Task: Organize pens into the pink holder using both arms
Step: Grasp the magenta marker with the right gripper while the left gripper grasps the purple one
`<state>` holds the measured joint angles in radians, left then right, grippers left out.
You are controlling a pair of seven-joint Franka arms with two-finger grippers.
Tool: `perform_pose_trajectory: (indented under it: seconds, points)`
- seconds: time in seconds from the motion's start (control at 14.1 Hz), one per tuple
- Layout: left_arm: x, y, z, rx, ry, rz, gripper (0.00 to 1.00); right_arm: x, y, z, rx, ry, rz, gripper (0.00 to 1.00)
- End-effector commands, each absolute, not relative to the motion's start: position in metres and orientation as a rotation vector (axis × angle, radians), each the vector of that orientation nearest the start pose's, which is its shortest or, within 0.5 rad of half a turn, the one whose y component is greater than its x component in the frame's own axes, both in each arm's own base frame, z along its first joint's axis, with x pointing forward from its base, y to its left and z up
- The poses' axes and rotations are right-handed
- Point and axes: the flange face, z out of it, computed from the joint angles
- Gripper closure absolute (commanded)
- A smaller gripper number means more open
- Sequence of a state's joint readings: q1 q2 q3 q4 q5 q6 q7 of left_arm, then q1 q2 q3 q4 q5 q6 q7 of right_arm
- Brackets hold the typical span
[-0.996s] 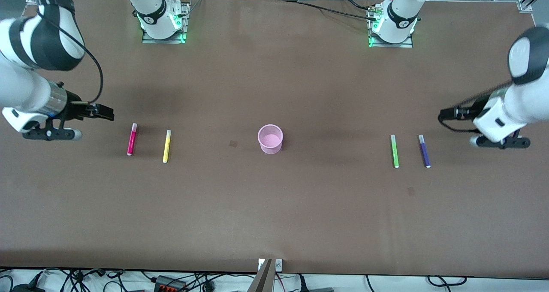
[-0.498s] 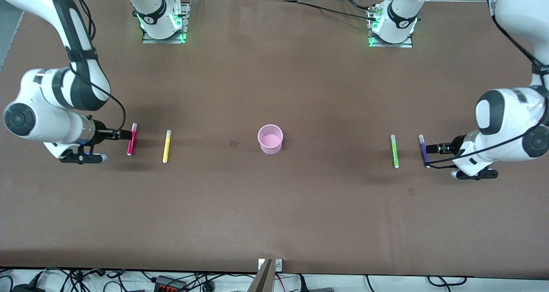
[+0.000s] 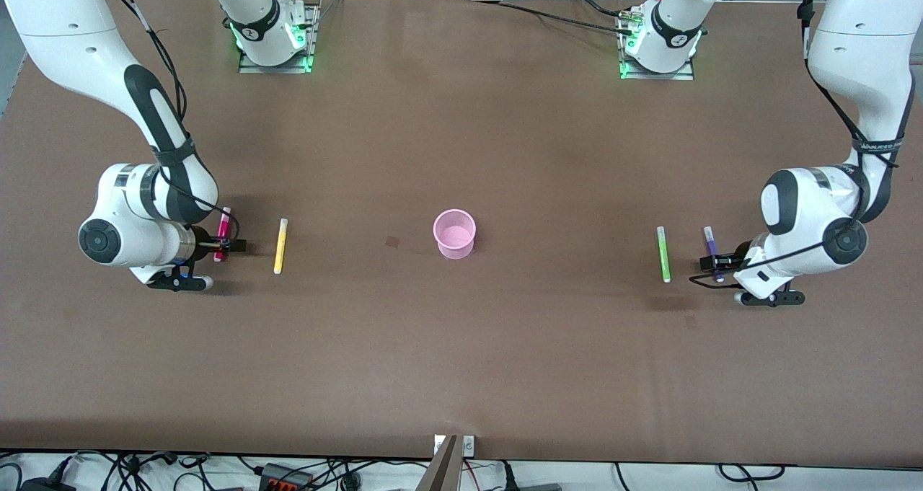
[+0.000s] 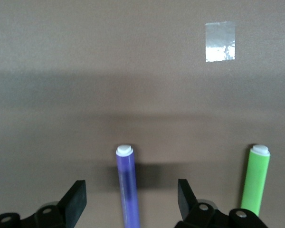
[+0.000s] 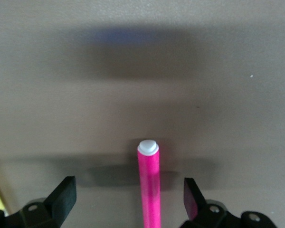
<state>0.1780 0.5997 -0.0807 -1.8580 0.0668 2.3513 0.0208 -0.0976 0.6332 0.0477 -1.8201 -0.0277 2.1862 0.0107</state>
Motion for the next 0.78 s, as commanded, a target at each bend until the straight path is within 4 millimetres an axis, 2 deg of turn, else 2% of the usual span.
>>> perform_pose_trajectory:
  seconds: [0.0, 0.07, 0.36, 0.43, 0.71]
  points:
    - [0.622, 0.063, 0.186, -3.131, -0.013, 0.128, 0.27, 0.622, -0.04, 0.18, -3.141, 0.014, 0.391, 0.0]
    - [0.622, 0.063, 0.181, -3.132, -0.013, 0.133, 0.3, 0.621, -0.04, 0.178, -3.156, -0.006, 0.398, 0.0]
    - [0.623, 0.065, 0.168, -3.136, -0.02, 0.106, 0.5, 0.621, -0.042, 0.173, -3.156, 0.006, 0.408, 0.15]
    - [0.622, 0.067, 0.165, -3.137, -0.025, 0.11, 0.54, 0.62, -0.042, 0.172, -3.156, 0.006, 0.408, 0.22]
    - [0.623, 0.065, 0.168, -3.136, -0.04, 0.117, 0.91, 0.621, -0.043, 0.17, -3.156, -0.004, 0.403, 0.46]
